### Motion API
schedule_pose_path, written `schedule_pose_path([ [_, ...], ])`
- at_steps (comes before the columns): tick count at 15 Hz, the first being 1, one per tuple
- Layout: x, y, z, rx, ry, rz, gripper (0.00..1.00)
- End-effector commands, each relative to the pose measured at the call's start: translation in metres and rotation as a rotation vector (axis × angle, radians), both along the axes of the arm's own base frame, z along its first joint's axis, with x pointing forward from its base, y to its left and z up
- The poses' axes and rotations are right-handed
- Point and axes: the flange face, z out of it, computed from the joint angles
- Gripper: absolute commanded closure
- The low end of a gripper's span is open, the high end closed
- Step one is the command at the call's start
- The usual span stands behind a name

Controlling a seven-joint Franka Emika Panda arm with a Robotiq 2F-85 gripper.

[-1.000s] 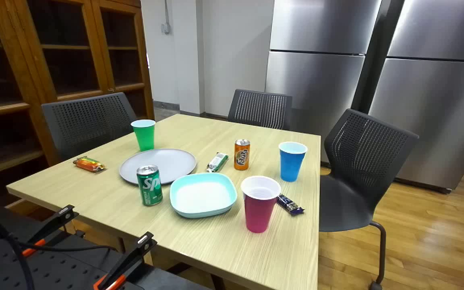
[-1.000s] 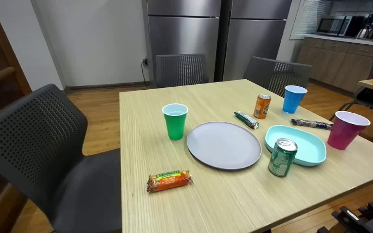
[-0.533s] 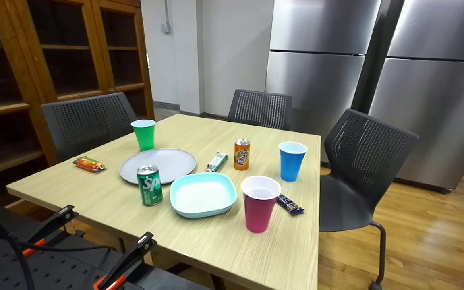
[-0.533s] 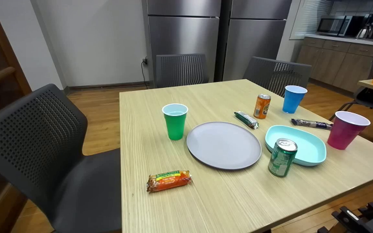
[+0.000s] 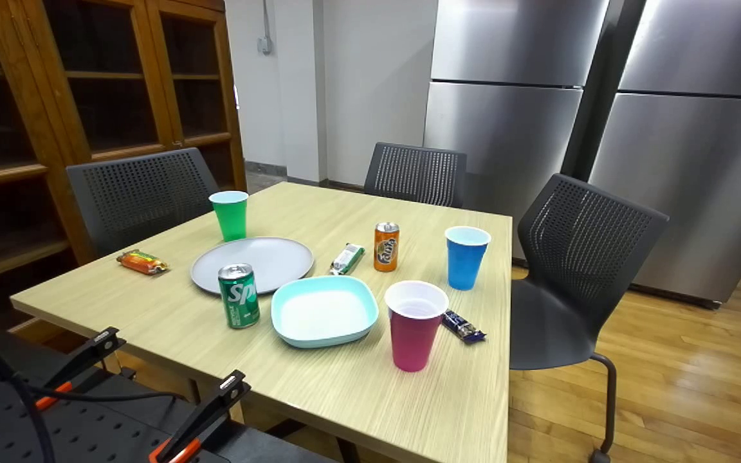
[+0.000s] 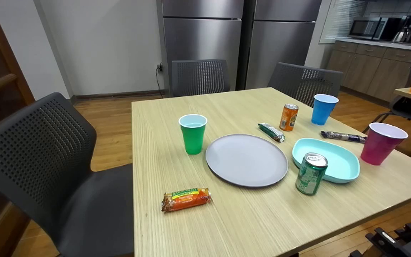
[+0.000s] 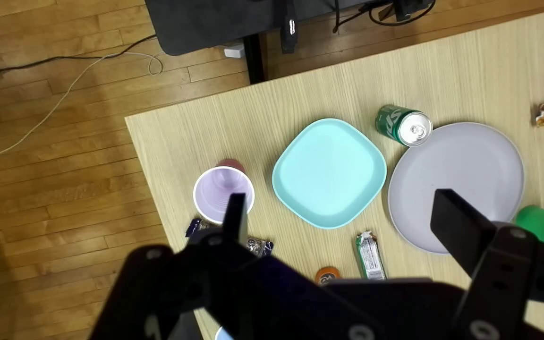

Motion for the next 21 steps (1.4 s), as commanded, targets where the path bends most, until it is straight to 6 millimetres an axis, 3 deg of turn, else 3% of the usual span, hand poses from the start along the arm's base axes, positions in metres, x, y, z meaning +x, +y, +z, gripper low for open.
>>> schedule_pose_path([
  [1, 0.0, 0.0, 0.001, 0.0, 0.001, 0.0, 0.0],
  [5, 0.006, -0.001, -0.006, 0.007, -0.007, 0.005, 0.0],
  [11, 0.031, -0.006, -0.036, -0.045, -0.037, 0.004, 0.0],
  [21, 0.09, -0.029, -0.12, -0.067, -0.063, 0.083, 0.0],
])
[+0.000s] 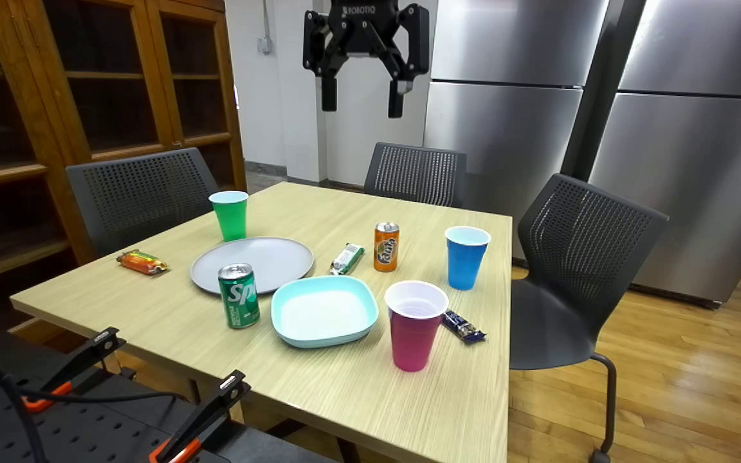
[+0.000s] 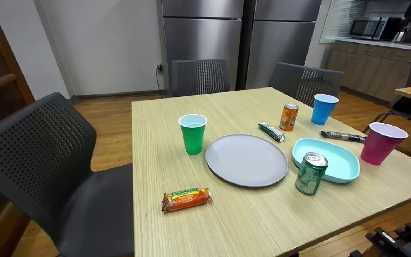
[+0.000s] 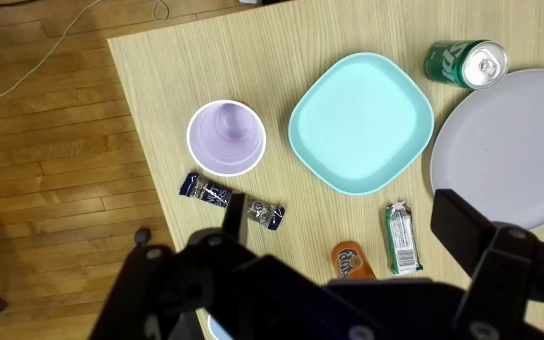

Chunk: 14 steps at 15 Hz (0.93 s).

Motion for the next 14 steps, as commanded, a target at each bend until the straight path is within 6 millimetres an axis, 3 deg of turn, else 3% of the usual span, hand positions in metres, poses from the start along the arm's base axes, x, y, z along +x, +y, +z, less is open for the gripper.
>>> schedule_pose_path([
  [1, 0.023, -0.012, -0.028, -0.023, -0.019, 0.042, 0.0],
  [7, 0.054, -0.025, -0.088, -0.048, -0.022, -0.001, 0.0],
  [14, 0.065, -0.035, -0.141, -0.073, 0.005, -0.075, 0.0],
])
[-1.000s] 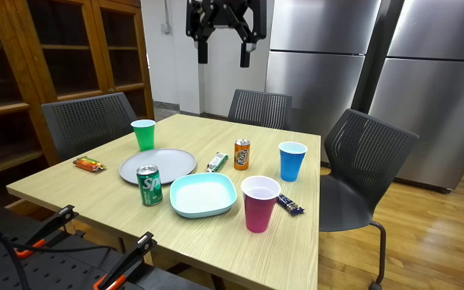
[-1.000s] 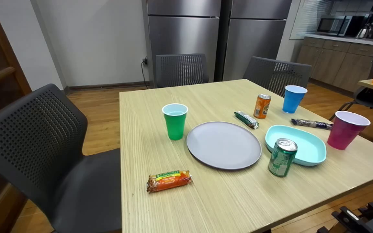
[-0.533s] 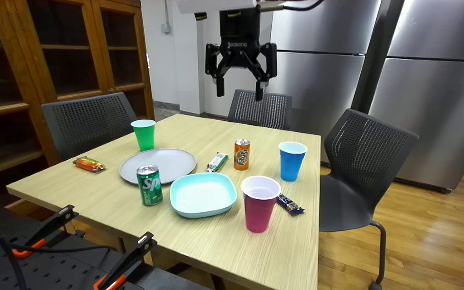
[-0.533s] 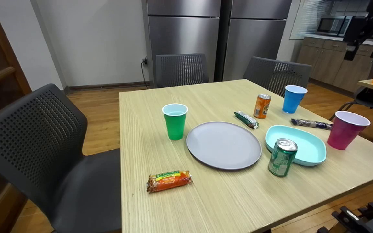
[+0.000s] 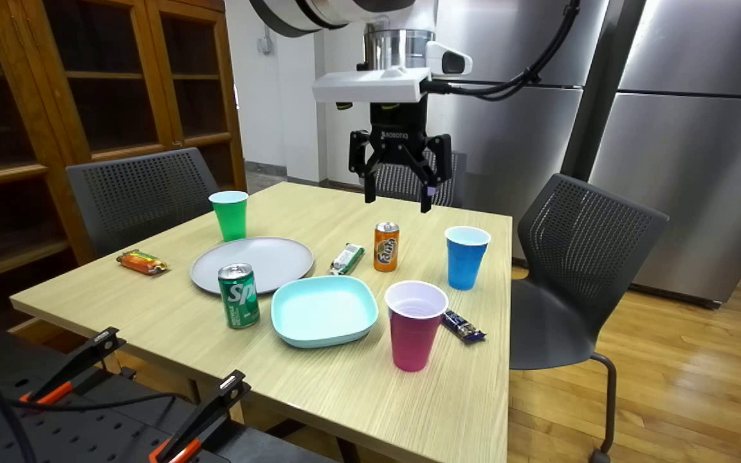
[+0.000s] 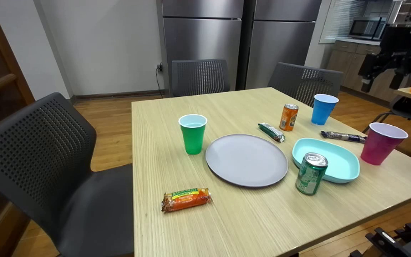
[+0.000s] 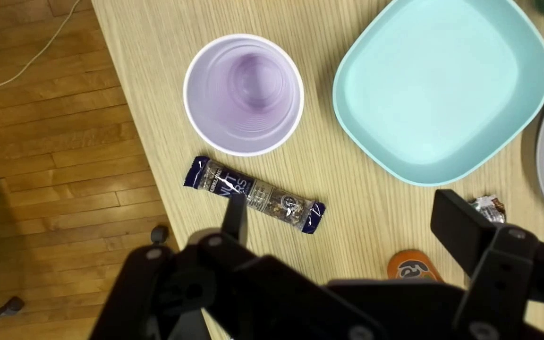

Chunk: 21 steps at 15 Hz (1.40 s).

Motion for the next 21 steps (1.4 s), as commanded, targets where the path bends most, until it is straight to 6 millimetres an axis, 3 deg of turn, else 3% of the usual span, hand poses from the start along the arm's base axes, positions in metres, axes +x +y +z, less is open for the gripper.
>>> schedule_pose_path([
  [1, 0.007, -0.008, -0.02, -0.01, 0.01, -0.068, 0.0],
  [11, 0.002, -0.014, -0.076, -0.022, 0.129, -0.167, 0.0],
  [21, -0.002, -0.01, -0.079, -0.005, 0.131, -0.151, 0.0],
])
